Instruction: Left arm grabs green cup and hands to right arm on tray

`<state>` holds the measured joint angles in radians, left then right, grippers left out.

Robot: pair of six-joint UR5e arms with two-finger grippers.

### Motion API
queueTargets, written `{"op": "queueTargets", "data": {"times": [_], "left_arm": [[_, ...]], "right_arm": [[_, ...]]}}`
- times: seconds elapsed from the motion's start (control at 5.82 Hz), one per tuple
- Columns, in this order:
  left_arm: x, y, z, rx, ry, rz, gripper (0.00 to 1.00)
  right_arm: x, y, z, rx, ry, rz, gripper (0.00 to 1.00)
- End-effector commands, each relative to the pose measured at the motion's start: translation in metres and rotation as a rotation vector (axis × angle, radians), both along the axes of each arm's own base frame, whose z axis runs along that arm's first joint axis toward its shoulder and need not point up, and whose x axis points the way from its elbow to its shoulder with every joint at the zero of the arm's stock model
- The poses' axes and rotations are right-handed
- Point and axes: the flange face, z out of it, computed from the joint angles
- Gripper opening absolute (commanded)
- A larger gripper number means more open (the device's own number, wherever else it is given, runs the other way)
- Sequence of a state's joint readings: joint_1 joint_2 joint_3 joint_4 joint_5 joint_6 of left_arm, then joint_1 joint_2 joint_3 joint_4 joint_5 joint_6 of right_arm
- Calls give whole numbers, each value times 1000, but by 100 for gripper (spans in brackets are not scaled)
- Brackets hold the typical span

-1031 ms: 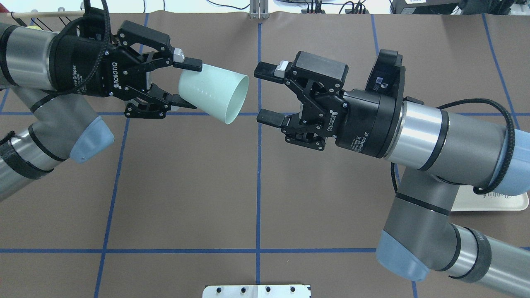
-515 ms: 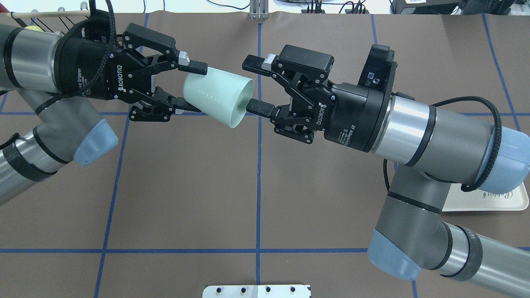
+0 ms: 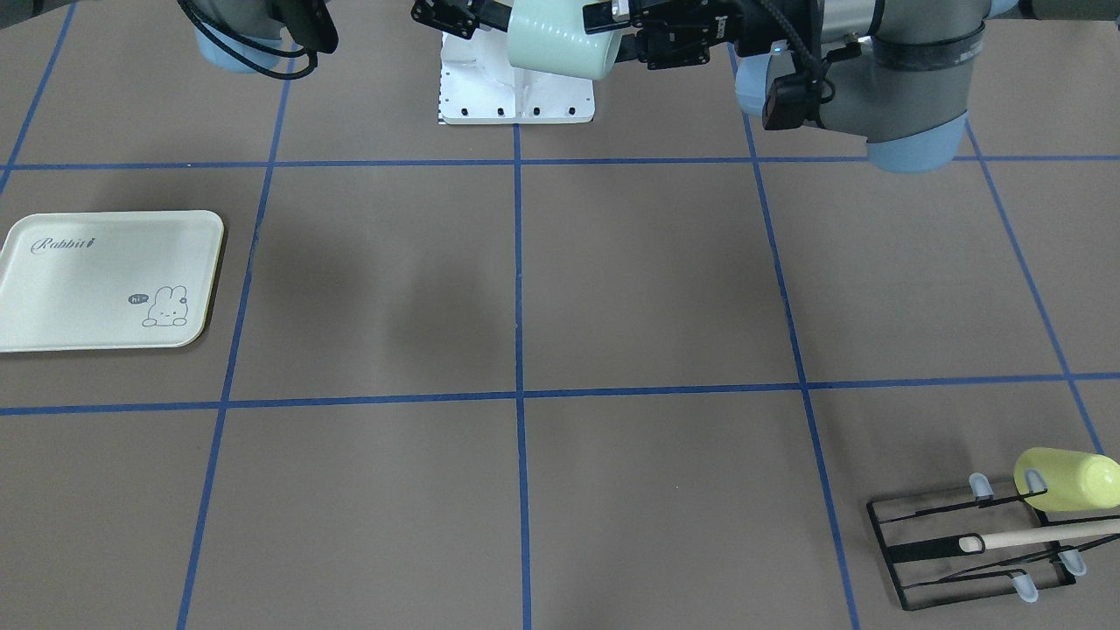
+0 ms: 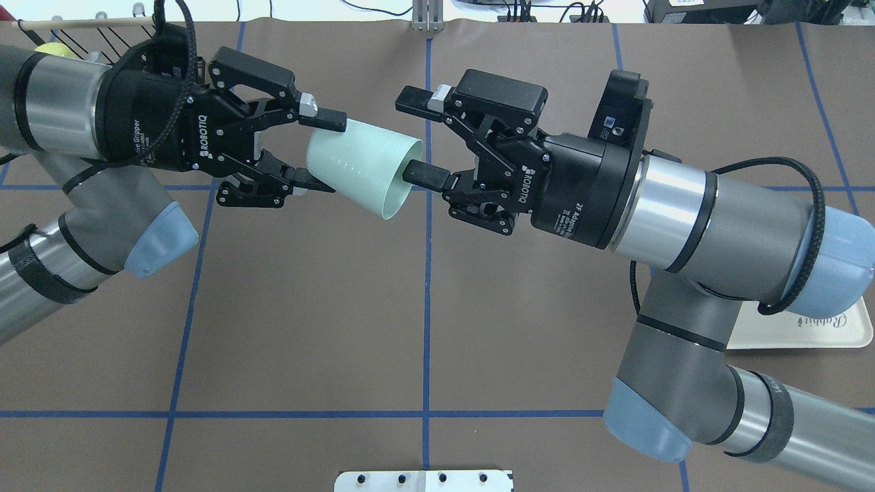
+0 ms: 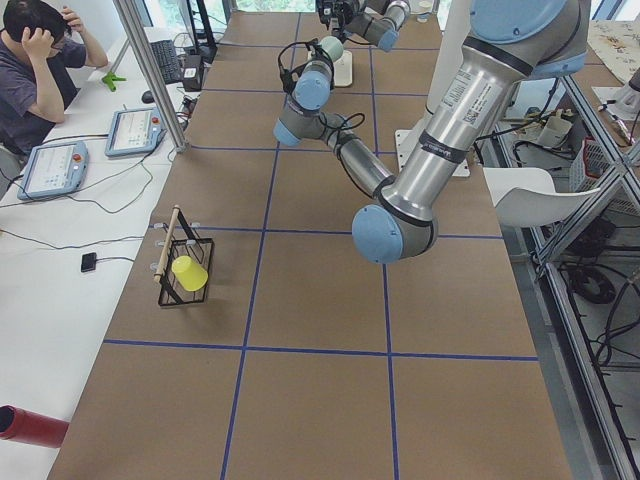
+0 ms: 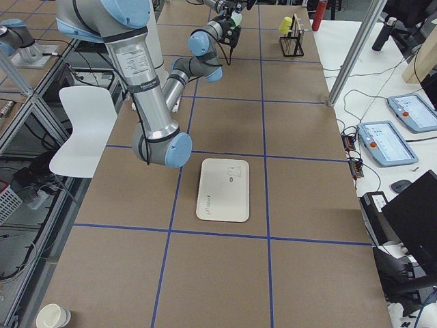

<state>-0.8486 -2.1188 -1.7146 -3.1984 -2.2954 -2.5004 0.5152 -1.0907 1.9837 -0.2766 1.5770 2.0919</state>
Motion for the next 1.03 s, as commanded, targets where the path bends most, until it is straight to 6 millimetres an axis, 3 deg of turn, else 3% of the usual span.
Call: {"op": "queueTargets", "data": {"times": [0.0,0.17,0.86], "left_arm": [[2,3,-2,3,3,6,0],[4,5,-3,4,5,11,0],[8,6,-7,3,8,16,0]], "right_arm": [[1,0,0,-1,1,1,84],[0,-2,0,-4,11,5,83],[-3,-4,-5,-11,36,9,64]]}}
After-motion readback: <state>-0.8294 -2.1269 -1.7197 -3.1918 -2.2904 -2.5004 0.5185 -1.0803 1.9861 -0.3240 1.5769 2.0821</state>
